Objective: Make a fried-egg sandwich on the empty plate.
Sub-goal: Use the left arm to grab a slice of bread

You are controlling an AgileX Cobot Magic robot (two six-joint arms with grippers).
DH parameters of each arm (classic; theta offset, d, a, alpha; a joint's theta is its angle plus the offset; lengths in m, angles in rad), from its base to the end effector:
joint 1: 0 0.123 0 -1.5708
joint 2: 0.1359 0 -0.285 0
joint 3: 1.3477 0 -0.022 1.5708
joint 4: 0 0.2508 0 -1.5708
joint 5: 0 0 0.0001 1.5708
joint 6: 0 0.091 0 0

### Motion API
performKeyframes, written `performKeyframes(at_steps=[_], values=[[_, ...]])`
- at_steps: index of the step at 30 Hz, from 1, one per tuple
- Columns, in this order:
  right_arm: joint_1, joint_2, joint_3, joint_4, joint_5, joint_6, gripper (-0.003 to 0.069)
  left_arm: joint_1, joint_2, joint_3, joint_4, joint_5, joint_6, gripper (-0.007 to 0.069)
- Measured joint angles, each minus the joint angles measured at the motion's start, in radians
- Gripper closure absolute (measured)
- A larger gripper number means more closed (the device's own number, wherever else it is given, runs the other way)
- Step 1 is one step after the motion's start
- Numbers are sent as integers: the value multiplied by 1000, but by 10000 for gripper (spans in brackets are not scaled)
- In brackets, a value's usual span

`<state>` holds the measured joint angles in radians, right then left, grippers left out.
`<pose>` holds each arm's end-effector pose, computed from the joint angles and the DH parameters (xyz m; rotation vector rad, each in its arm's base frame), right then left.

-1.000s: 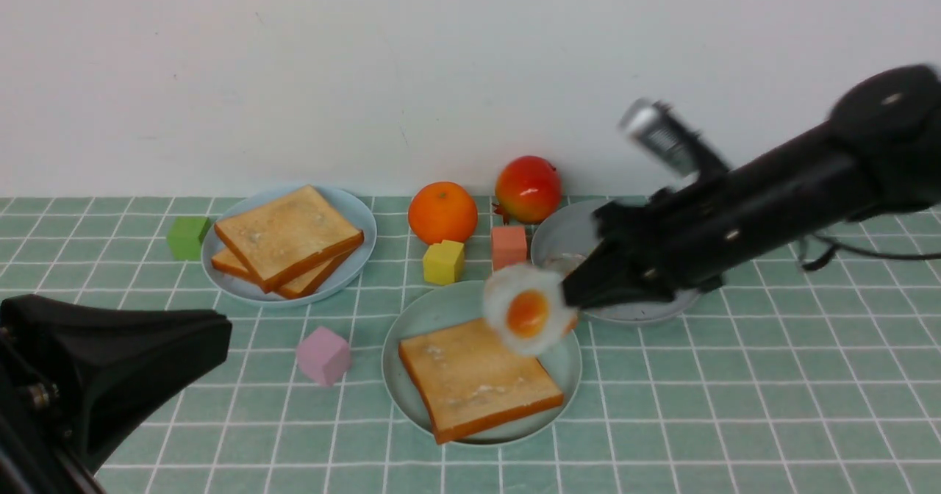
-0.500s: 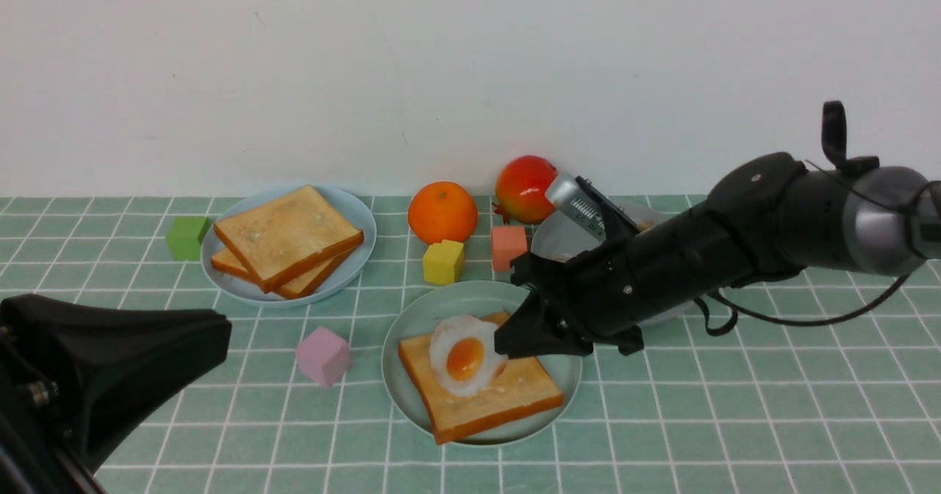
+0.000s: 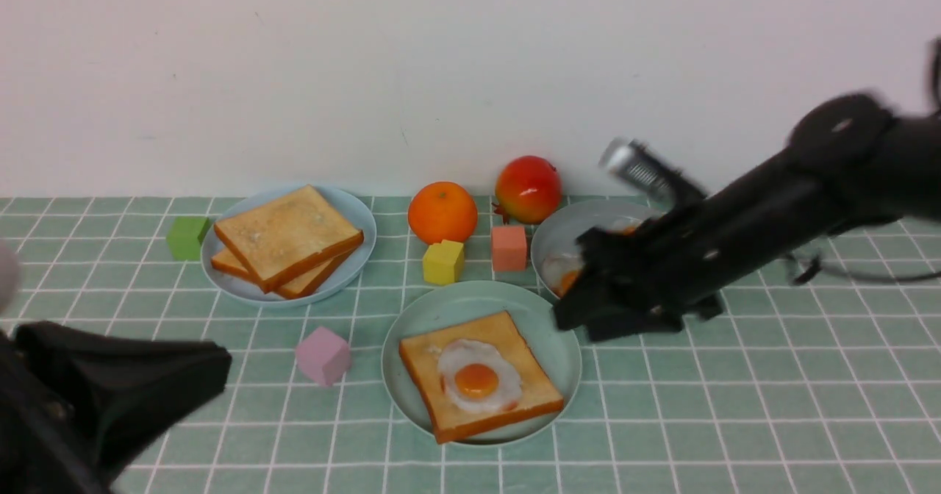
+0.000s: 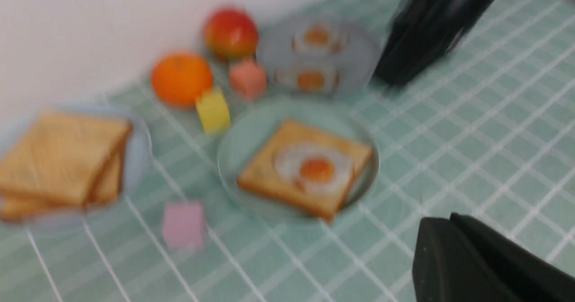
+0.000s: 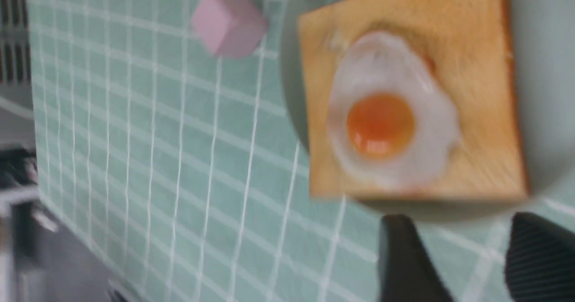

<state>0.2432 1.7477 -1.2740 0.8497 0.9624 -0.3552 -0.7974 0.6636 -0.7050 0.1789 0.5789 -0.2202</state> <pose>0.3338 0.1406 0.2547 -0.2306 2.6963 1.0397 0.0965 -0.0861 0.3424 0.6669 1.9289 -0.4518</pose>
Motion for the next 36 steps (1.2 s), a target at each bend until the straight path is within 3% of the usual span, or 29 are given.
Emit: performKeyframes(at_steps=[6,8,9,13,14,16,17,22,25,28,32,36], values=[[-8,-337,35,-252,84,80,624,0,250,-47,4,59,-88,638],[-8,-476,63,-321,87,118,666,23,384,-124,13,92,-80,638],[-8,-489,66,-325,86,121,669,27,396,-124,13,95,-77,638],[-2,-735,113,-378,62,140,659,213,625,-314,-67,156,110,638],[13,-794,118,-387,59,127,657,280,696,-371,-124,183,220,638],[30,-848,121,-390,56,112,657,345,757,-427,-189,213,295,638],[67,-917,122,-391,53,86,657,427,838,-510,-282,248,418,638],[131,-1039,122,-400,47,47,655,582,1068,-710,-364,263,548,638],[135,-1069,122,-422,52,47,655,607,1160,-792,-339,265,560,638],[136,-1074,122,-435,68,50,654,604,1267,-878,-231,275,565,601],[136,-1059,123,-438,73,61,654,578,1329,-902,-103,201,566,477],[136,-1049,123,-438,73,66,654,569,1360,-904,-57,123,567,365]])
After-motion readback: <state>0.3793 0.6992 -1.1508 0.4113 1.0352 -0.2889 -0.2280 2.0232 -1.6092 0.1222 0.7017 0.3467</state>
